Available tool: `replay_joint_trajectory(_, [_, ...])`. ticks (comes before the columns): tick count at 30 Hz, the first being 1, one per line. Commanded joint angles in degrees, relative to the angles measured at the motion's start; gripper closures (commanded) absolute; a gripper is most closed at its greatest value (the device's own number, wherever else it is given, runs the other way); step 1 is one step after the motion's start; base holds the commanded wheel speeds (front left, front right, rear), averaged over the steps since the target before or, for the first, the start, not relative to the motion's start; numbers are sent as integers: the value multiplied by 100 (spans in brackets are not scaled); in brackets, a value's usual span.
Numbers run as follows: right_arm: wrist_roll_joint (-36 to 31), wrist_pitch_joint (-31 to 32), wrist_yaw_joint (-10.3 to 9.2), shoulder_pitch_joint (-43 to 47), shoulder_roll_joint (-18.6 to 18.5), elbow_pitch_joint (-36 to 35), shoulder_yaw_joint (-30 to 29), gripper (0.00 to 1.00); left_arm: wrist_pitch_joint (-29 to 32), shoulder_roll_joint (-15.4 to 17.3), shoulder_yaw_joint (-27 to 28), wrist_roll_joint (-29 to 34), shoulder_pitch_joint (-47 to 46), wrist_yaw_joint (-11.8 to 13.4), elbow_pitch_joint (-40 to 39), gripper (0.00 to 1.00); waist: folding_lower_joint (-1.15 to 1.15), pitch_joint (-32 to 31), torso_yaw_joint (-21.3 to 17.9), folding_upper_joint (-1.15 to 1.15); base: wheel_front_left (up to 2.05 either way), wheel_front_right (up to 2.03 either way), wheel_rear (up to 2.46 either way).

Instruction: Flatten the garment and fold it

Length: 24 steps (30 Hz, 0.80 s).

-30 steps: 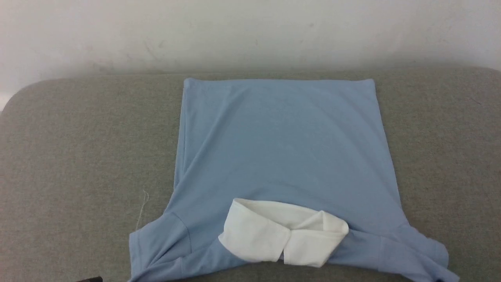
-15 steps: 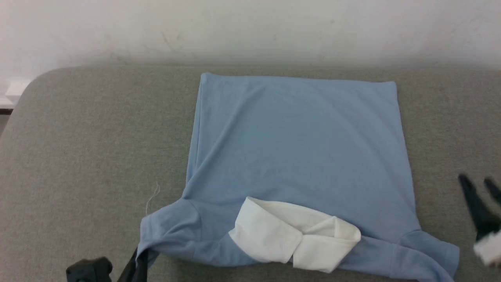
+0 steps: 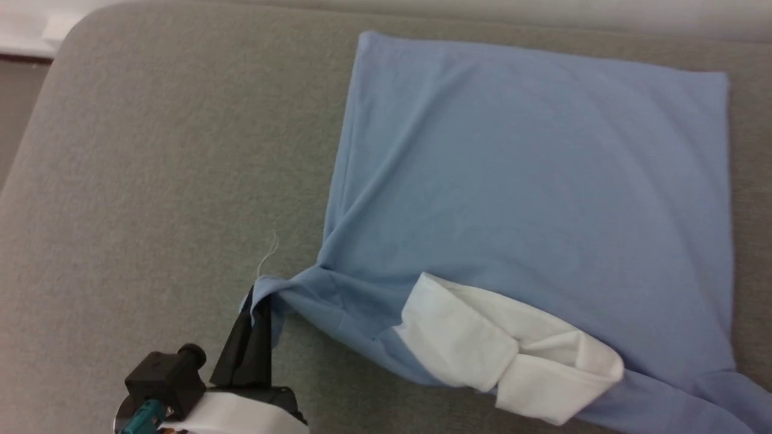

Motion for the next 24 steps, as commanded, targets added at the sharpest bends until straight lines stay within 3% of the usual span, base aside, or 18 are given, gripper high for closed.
replay_joint_trajectory(1, [-90, 160, -4, -245, -111, 254, 101, 0, -135, -61, -29, 28, -141, -42, 60, 100, -2, 686, 696, 0, 0, 0, 0])
replay_joint_trajectory(9, [-112, 1357, -4, -1100, -701, 1063, 952, 0, -548, -243, -213, -62, -433, -209, 325, 100, -2, 1169, 981, 0, 0, 0, 0])
replay_joint_trajectory(14, [-150, 1763, -4, -1339, -800, 1506, 1183, 0, -620, -258, -297, -112, -569, -316, 498, 100, -2, 1261, 998, 0, 0, 0, 0])
replay_joint_trajectory(17, [-52, 2362, -4, -1353, -729, 1864, 1243, 0, -641, -238, -281, -113, -620, -324, 571, 100, -2, 1249, 969, 0, 0, 0, 0])
replay_joint_trajectory(18, [-47, 2587, -4, -1338, -710, 1963, 1269, 43, -645, -233, -277, -116, -633, -325, 592, 100, -2, 1235, 955, 0, 0, 0, 0])
replay_joint_trajectory(19, [-41, 2788, -4, -1325, -688, 2039, 1287, 67, -647, -230, -274, -122, -645, -328, 616, 100, -2, 1216, 939, 0, 0, 0, 0])
replay_joint_trajectory(20, [-44, 2941, -4, -1321, -669, 2078, 1304, 100, -651, -227, -270, -128, -655, -330, 640, 100, -2, 1195, 923, 0, 0, 0, 0])
replay_joint_trajectory(24, [-184, 2807, -4, -1397, -693, 1811, 1416, 100, -659, -208, -242, -158, -675, -327, 736, 100, -2, 1046, 823, 0, 0, 0, 0])
